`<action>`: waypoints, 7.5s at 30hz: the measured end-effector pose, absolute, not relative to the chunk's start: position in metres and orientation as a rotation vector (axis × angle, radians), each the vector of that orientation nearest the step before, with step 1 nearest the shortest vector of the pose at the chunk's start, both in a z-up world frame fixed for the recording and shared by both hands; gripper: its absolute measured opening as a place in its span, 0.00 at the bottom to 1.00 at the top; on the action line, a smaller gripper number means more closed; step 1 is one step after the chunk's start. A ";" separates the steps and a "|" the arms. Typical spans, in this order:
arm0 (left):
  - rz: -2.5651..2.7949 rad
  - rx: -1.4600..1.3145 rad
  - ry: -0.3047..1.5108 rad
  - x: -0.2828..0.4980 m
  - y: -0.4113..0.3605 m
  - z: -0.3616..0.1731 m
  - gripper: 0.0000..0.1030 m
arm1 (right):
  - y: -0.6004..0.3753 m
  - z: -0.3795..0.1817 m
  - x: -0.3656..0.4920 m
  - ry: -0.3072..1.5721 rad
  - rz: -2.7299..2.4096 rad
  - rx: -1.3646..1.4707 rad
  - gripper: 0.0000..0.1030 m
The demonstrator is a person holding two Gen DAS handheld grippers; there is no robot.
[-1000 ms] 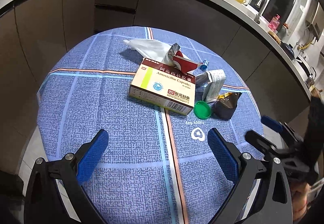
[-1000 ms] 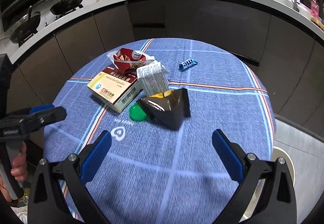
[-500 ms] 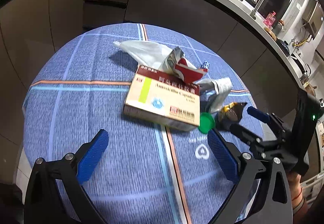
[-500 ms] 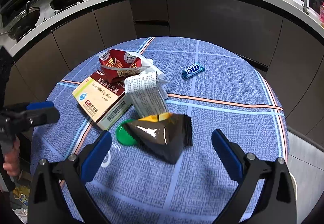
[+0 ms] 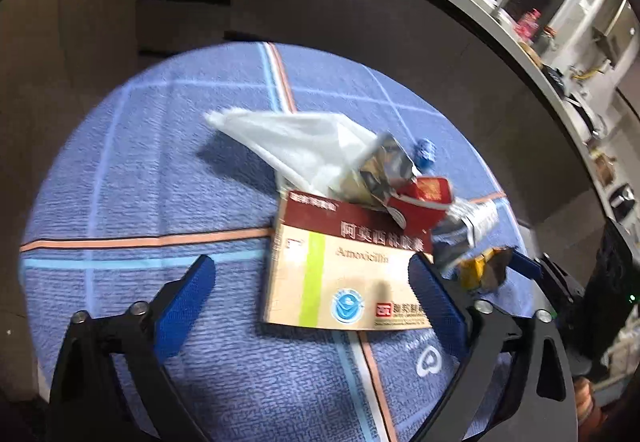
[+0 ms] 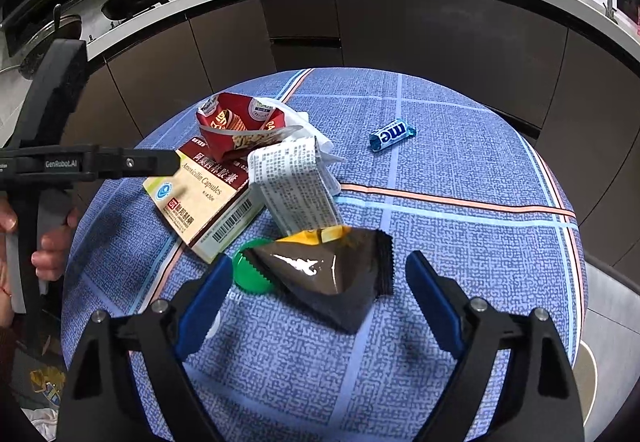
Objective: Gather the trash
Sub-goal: 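Grasp the Amoxicillin box with the left tool while the right tool grasps the black snack pouch, then carry the Amoxicillin box and black pouch over the white bin with both tools, then open both tools to drop the box and pouch into the bin, then move both tools back over the table toward the green cap and receipt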
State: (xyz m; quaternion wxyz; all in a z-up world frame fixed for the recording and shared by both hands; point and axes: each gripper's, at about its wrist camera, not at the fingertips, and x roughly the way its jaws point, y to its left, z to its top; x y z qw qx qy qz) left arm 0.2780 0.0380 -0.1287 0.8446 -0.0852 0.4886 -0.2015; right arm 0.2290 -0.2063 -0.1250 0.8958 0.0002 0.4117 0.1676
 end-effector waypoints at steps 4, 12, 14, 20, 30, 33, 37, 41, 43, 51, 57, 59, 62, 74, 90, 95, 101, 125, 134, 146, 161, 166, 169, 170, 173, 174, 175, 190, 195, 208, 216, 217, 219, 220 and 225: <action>-0.533 -0.218 1.071 0.272 0.036 -0.137 0.71 | -0.207 -0.126 0.229 0.851 0.346 0.004 0.85; -0.640 0.018 0.971 0.244 0.019 -0.120 0.82 | -0.214 -0.122 0.223 0.837 0.341 0.018 0.85; -0.622 0.059 0.910 0.250 0.017 -0.109 0.88 | -0.215 -0.121 0.223 0.837 0.340 0.023 0.85; -0.779 0.149 0.944 0.291 -0.008 -0.108 0.92 | -0.218 -0.123 0.222 0.846 0.340 0.034 0.85; -0.940 0.074 1.121 0.307 -0.017 -0.142 0.92 | -0.224 -0.123 0.222 0.851 0.338 0.035 0.85; -0.903 0.157 1.100 0.281 -0.025 -0.146 0.92 | -0.226 -0.124 0.224 0.853 0.339 0.039 0.85; -0.801 0.267 1.062 0.263 -0.038 -0.147 0.92 | -0.225 -0.126 0.224 0.858 0.334 0.039 0.85; -0.743 0.309 1.048 0.263 -0.052 -0.153 0.91 | -0.224 -0.129 0.221 0.869 0.330 0.030 0.82; -0.706 0.294 1.072 0.268 -0.056 -0.159 0.85 | -0.225 -0.130 0.220 0.874 0.325 0.023 0.79; -0.639 0.194 1.087 0.253 -0.048 -0.151 0.77 | -0.234 -0.131 0.220 0.893 0.308 0.062 0.23; -0.591 0.110 1.038 0.230 -0.038 -0.129 0.77 | -0.238 -0.119 0.203 0.865 0.305 0.067 0.12; -0.573 0.091 1.017 0.221 -0.036 -0.120 0.77 | -0.241 -0.113 0.196 0.850 0.301 0.071 0.12; -0.549 0.091 0.979 0.206 -0.035 -0.107 0.77 | -0.247 -0.099 0.180 0.818 0.293 0.087 0.12; -0.595 0.095 0.869 0.153 -0.063 -0.060 0.77 | -0.291 -0.046 0.117 0.701 0.211 0.138 0.12; -0.766 0.133 0.860 0.144 -0.151 -0.053 0.77 | -0.367 -0.053 0.069 0.691 0.061 0.209 0.12; -0.824 0.137 0.898 0.148 -0.182 -0.060 0.77 | -0.389 -0.064 0.057 0.704 0.014 0.239 0.12; -0.888 0.144 0.939 0.153 -0.222 -0.071 0.77 | -0.413 -0.084 0.046 0.734 -0.036 0.282 0.12; -0.963 0.244 1.102 0.180 -0.340 -0.139 0.77 | -0.461 -0.171 0.055 0.889 -0.117 0.427 0.15; -0.953 0.281 1.099 0.182 -0.361 -0.152 0.78 | -0.465 -0.192 0.065 0.932 -0.114 0.440 0.21; -0.889 0.250 1.040 0.186 -0.357 -0.144 0.92 | -0.468 -0.191 0.067 0.913 -0.183 0.327 0.83; -0.868 0.240 1.001 0.177 -0.333 -0.130 0.92 | -0.462 -0.172 0.056 0.879 -0.167 0.325 0.97; -0.822 0.232 0.955 0.172 -0.317 -0.115 0.92 | -0.455 -0.160 0.053 0.858 -0.160 0.311 0.97; -0.797 0.237 0.922 0.167 -0.306 -0.106 0.92 | -0.448 -0.151 0.054 0.842 -0.149 0.301 0.97; -0.786 0.235 0.910 0.165 -0.300 -0.102 0.92 | -0.446 -0.148 0.054 0.838 -0.143 0.299 0.97; -0.765 0.210 0.882 0.160 -0.281 -0.093 0.92 | -0.438 -0.139 0.056 0.828 -0.125 0.286 0.97; -0.760 0.196 0.878 0.158 -0.274 -0.090 0.92 | -0.434 -0.136 0.057 0.823 -0.118 0.279 0.97; -0.755 0.185 0.876 0.158 -0.267 -0.088 0.92 | -0.431 -0.133 0.058 0.819 -0.112 0.274 0.97; -0.563 0.063 0.840 0.143 -0.139 -0.075 0.92 | -0.364 -0.103 0.078 0.788 0.048 0.186 0.97; -0.491 0.006 0.846 0.148 -0.089 -0.077 0.92 | -0.330 -0.101 0.091 0.807 0.140 0.160 0.91; -0.445 -0.117 0.863 0.158 -0.011 -0.082 0.91 | -0.234 -0.105 0.159 0.868 0.337 0.043 0.59; -0.466 -0.132 0.880 0.171 0.003 -0.092 0.87 | -0.208 -0.123 0.200 0.904 0.369 0.009 0.51; -0.469 -0.130 0.882 0.173 0.003 -0.093 0.86 | -0.206 -0.126 0.206 0.912 0.370 0.003 0.50; -0.474 -0.125 0.884 0.177 0.003 -0.096 0.86 | -0.202 -0.130 0.213 0.920 0.370 -0.007 0.47; -0.476 -0.124 0.885 0.179 0.003 -0.096 0.86 | -0.201 -0.133 0.216 0.922 0.370 -0.012 0.47; -0.493 -0.116 0.881 0.192 0.000 -0.097 0.86 | -0.196 -0.139 0.229 0.926 0.364 -0.033 0.47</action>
